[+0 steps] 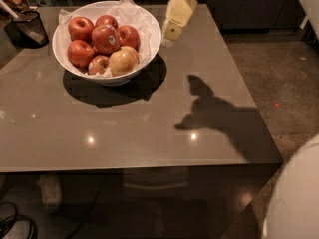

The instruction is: Pick apple from white bowl

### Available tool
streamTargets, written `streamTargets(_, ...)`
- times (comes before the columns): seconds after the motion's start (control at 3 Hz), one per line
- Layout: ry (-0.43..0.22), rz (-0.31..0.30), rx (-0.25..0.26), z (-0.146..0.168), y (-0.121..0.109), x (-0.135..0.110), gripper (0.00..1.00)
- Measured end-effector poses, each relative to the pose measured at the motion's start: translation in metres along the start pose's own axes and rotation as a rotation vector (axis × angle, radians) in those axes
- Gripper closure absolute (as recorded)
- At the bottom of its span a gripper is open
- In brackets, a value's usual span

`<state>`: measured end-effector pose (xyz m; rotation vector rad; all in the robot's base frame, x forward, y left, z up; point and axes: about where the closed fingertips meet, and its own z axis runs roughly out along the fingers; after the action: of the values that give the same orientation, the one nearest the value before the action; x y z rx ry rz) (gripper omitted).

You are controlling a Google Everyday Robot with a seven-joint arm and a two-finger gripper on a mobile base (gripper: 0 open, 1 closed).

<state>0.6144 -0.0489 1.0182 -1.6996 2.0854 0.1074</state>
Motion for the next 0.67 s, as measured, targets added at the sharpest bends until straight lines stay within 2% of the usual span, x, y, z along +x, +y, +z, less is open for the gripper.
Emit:
streamTargets(0.33,-0.018,-0.005,0.015,0.001,-0.004,-0.008,0.0)
streamTargets(0.67,-0.083,-0.002,0.006,0.01,-0.012,-0.029,0.0)
